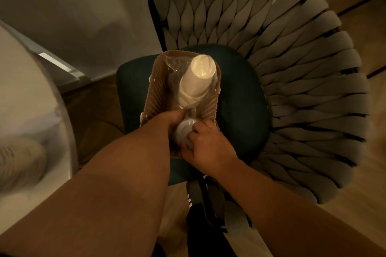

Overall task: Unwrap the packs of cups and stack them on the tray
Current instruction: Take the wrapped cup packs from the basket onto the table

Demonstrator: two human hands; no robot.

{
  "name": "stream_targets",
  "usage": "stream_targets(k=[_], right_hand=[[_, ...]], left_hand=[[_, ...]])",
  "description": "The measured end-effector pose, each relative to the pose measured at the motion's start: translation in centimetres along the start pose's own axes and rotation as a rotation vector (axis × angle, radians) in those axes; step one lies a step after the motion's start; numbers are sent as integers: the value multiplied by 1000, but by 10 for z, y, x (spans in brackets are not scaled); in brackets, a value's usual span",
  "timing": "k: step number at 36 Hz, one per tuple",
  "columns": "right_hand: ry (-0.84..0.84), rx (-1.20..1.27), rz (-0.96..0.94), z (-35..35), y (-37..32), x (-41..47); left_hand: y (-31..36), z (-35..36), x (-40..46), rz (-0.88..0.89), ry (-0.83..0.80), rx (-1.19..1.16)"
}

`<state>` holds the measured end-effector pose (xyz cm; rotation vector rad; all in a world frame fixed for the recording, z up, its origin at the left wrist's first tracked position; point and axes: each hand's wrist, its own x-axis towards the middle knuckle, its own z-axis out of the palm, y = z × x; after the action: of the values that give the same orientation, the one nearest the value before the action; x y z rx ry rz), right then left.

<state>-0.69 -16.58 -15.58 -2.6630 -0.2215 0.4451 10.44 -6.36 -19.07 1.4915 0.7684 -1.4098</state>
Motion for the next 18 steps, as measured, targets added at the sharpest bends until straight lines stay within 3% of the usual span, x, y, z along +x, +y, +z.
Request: stream_targets(k=[10, 18], right_hand=[[62, -10, 1, -14, -3, -1], [193, -146, -17, -49, -15, -4]], left_hand=[[4, -6, -10, 98, 54, -141], [9, -15, -59, 47, 8, -197]])
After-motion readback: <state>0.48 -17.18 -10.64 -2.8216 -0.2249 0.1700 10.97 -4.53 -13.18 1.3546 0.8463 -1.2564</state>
